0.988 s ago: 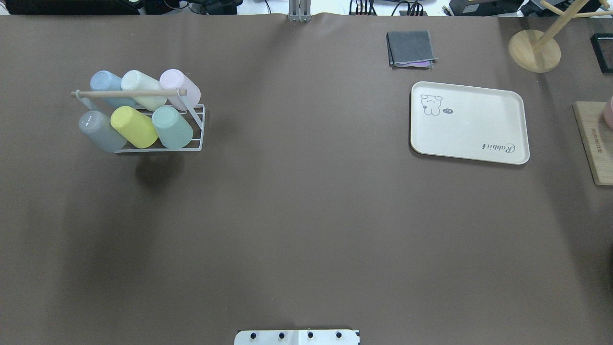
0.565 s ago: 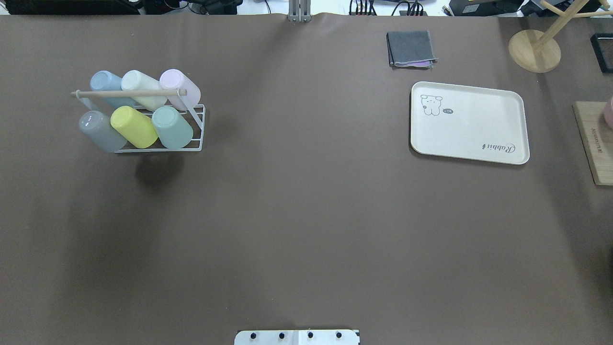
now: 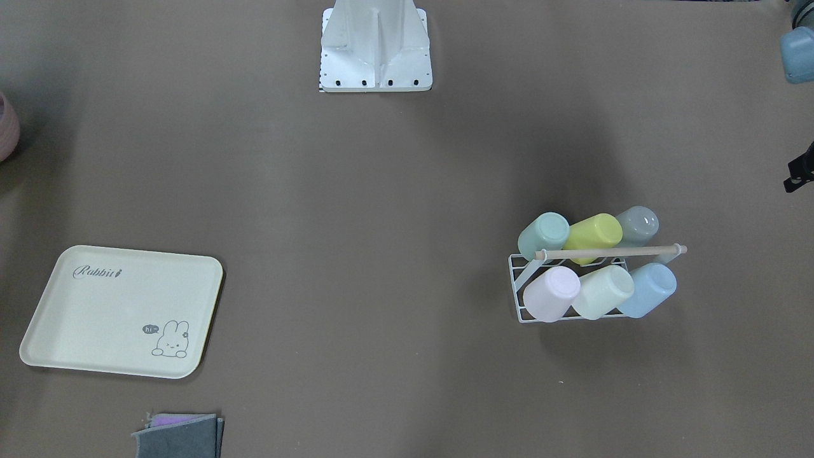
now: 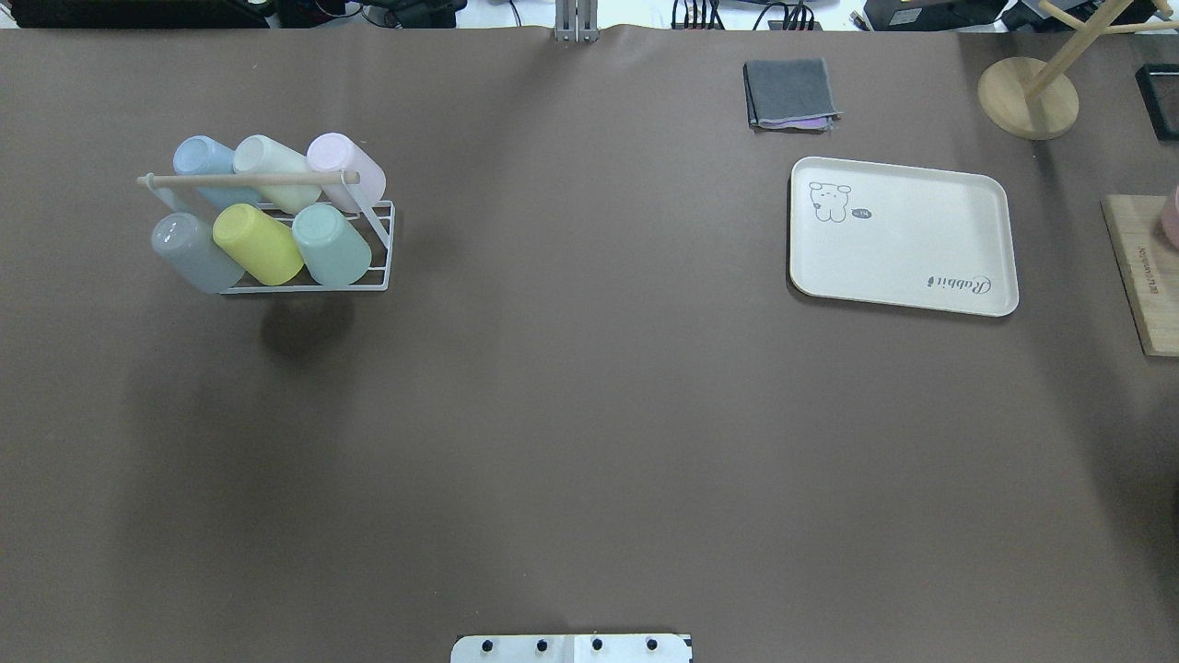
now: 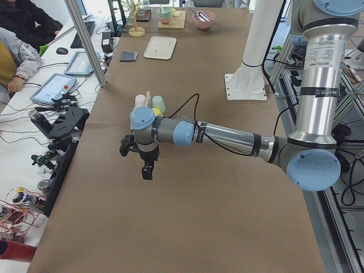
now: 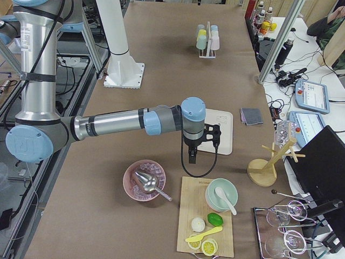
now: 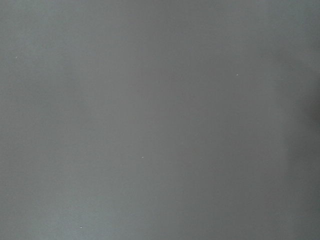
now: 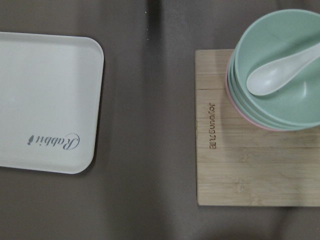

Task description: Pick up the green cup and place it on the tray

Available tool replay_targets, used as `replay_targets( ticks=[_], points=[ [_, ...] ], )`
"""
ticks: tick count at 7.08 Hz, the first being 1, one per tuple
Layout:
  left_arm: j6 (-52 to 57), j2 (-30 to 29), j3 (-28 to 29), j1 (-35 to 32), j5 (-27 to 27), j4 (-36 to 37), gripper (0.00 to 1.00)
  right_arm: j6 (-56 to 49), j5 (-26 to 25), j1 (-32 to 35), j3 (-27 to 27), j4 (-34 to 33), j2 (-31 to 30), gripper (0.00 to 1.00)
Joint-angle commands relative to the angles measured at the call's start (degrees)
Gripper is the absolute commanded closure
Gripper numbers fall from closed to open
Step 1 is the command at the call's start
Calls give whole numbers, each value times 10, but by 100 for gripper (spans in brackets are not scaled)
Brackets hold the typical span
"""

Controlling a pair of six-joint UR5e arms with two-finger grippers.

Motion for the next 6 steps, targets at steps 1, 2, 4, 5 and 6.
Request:
replay_targets(
  ticks=[1, 2, 4, 5, 6],
  points=[
    [4, -17, -44, 62, 4, 6, 3, 106, 4, -41, -77, 105, 42, 0],
    [9, -16, -82, 96, 38, 7, 3, 175, 1, -72, -77, 109, 51, 0],
    [50, -19, -97, 124, 58, 7, 3, 207, -4, -95, -84, 112, 62, 0],
    [61, -32, -108, 136, 64, 7, 3, 211, -4, -103, -97, 116, 70, 0],
    [132, -43, -137, 167, 97, 21, 3, 224, -7, -109, -129, 170, 71, 0]
  ],
)
